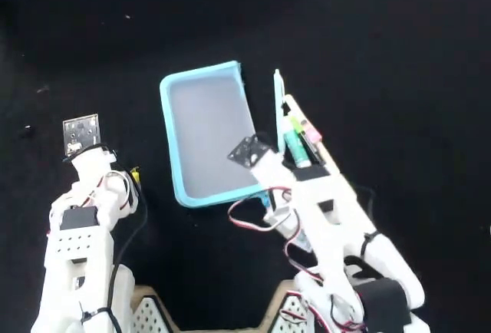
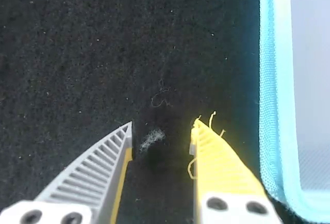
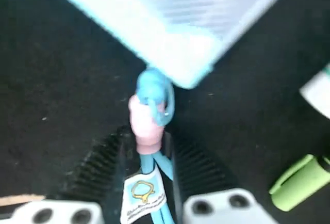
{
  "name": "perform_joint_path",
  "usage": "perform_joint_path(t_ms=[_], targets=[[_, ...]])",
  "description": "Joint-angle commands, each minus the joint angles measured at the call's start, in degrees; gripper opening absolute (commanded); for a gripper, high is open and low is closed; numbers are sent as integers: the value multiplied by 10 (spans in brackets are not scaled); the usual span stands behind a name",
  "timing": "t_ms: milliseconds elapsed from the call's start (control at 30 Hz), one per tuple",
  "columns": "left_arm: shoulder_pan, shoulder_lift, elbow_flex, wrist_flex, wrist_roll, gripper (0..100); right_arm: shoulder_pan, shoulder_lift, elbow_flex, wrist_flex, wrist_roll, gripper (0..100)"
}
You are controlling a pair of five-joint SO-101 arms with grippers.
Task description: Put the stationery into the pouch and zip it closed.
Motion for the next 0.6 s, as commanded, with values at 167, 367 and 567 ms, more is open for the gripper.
perform_joint_path(t_ms=[167,367,567], targets=[[5,-4,-8,-9,-5,184,35,-145,-192,215,-17,11],[3,-4,-8,-9,-5,184,35,-167,-312,279,-110,11],[2,-4,-7,-9,-5,184,-12,-123,-406,322,-228,11]])
